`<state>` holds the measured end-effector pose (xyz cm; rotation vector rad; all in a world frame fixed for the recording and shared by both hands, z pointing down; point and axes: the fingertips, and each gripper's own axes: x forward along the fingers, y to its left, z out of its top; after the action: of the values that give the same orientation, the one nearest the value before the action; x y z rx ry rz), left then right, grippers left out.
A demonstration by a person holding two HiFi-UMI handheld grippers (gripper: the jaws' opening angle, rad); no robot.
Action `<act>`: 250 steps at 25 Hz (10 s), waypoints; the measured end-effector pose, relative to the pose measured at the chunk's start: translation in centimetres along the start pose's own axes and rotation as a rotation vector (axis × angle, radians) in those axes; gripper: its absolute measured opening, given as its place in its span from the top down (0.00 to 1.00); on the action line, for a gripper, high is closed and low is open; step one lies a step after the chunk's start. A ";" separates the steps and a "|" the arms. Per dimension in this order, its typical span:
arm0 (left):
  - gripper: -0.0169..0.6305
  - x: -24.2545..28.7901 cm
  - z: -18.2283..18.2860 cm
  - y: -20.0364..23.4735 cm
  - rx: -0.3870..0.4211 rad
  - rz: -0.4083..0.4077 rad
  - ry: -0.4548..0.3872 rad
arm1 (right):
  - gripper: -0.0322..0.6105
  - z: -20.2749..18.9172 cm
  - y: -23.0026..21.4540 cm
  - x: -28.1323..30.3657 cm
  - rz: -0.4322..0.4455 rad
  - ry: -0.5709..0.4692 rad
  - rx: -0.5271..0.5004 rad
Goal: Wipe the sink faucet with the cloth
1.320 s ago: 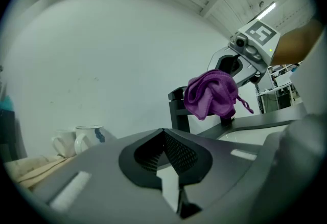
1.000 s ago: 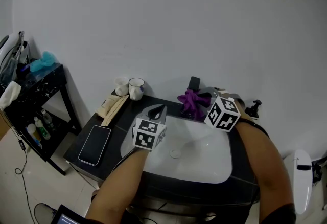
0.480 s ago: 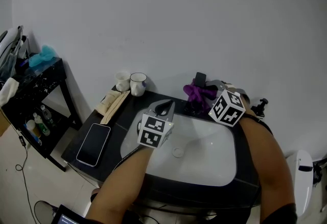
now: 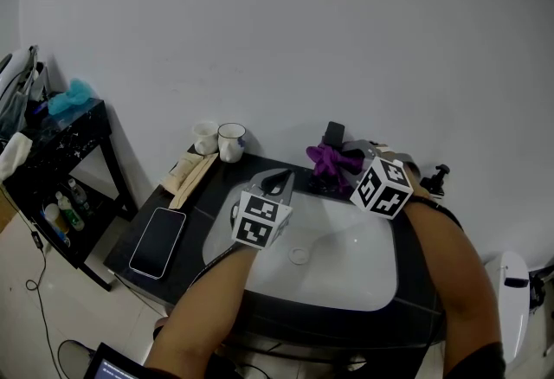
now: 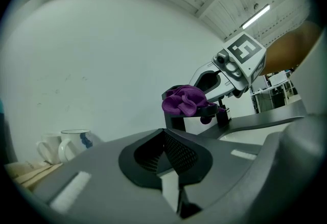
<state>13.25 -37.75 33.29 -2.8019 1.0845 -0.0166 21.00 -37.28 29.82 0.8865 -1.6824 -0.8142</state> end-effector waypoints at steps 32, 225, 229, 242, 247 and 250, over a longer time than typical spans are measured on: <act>0.95 -1.5 -0.5 0.3 -0.008 0.021 0.031 | 0.85 0.6 11.3 -3.6 0.202 -0.156 -0.012; 0.95 -3.8 1.5 3.8 -0.086 0.173 -0.043 | 0.81 -9.2 3.3 -9.7 -0.617 -0.332 1.106; 0.95 -3.6 1.6 3.3 -0.066 0.147 -0.045 | 0.82 -8.8 4.2 -9.4 -0.599 -0.302 1.106; 0.95 -3.4 1.2 2.3 -0.021 0.132 -0.020 | 0.84 -8.8 4.2 -9.5 -0.600 -0.318 1.092; 0.95 -3.2 1.3 2.1 -0.013 0.126 -0.021 | 0.84 -9.0 4.4 -8.9 -0.593 -0.306 1.086; 0.95 -3.3 1.2 2.1 -0.015 0.127 -0.017 | 0.84 -9.0 4.5 -8.9 -0.593 -0.307 1.087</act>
<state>9.51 -36.94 31.95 -2.7352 1.2612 0.0291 30.77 -28.26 31.72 2.1592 -2.1720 -0.3441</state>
